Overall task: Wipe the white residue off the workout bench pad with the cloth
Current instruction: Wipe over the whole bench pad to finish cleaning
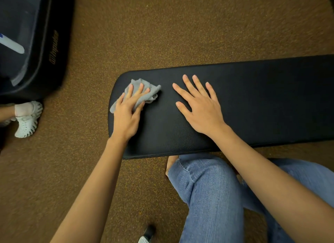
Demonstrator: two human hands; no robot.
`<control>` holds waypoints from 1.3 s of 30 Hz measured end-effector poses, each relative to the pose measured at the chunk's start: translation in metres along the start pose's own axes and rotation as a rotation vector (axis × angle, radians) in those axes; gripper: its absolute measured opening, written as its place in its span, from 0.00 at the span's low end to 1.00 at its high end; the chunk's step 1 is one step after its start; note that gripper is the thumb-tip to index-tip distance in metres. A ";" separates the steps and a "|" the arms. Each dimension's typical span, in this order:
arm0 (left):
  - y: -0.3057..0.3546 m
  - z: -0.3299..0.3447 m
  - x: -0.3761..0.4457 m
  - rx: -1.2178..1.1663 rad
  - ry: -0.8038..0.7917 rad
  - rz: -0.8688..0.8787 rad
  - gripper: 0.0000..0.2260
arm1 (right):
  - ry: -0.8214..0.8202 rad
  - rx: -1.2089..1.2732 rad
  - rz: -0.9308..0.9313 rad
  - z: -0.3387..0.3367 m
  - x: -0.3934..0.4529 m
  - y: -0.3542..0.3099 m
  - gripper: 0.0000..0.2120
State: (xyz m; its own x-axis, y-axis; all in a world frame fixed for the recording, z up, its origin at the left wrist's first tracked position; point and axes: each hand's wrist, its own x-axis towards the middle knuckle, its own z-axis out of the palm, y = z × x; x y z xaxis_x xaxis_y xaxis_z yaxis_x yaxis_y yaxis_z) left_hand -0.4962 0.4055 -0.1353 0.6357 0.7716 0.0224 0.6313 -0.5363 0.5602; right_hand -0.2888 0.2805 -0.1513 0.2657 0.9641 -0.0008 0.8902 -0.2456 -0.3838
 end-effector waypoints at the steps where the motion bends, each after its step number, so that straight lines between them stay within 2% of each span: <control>1: 0.005 0.003 -0.009 -0.013 0.016 -0.003 0.19 | 0.002 0.000 -0.002 0.001 0.000 0.000 0.24; 7: 0.031 0.021 -0.058 -0.075 0.104 -0.041 0.20 | 0.002 -0.010 0.001 0.001 0.001 -0.001 0.24; 19: 0.078 0.051 -0.118 -0.173 0.113 -0.139 0.21 | -0.033 0.045 0.017 -0.007 0.001 -0.004 0.22; 22: 0.092 0.052 -0.129 -0.223 0.091 -0.135 0.19 | -0.078 0.134 0.040 -0.015 0.004 -0.006 0.22; 24: 0.100 0.050 -0.126 -0.299 0.142 -0.167 0.19 | -0.075 0.308 0.075 -0.022 0.005 -0.007 0.21; 27: 0.111 0.045 -0.103 -0.467 0.310 -0.266 0.22 | 0.116 0.650 0.147 -0.034 -0.002 -0.007 0.17; 29: 0.120 0.040 -0.081 -0.488 0.434 -0.269 0.22 | 0.283 0.697 0.179 -0.043 -0.010 -0.007 0.14; 31: 0.127 0.037 -0.063 -0.375 0.506 -0.222 0.21 | 0.398 0.733 0.208 -0.051 -0.016 -0.003 0.14; 33: 0.131 0.047 -0.051 -0.182 0.454 -0.208 0.22 | 0.468 0.762 0.230 -0.055 -0.020 0.002 0.14; 36: 0.131 0.074 -0.051 0.091 0.193 -0.218 0.23 | 0.495 0.747 0.236 -0.052 -0.023 0.004 0.14; 38: 0.128 0.084 -0.061 0.152 0.079 -0.175 0.28 | 0.497 0.727 0.211 -0.047 -0.025 0.003 0.12; 39: 0.125 0.082 -0.066 0.150 0.077 -0.159 0.29 | 0.496 0.708 0.197 -0.045 -0.027 0.002 0.11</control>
State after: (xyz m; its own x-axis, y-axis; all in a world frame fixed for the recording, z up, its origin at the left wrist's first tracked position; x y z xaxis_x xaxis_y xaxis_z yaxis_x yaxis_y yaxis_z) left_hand -0.4225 0.2599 -0.1350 0.4909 0.8712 0.0101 0.7835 -0.4465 0.4322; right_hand -0.2774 0.2495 -0.1102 0.6661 0.7157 0.2099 0.4170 -0.1240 -0.9004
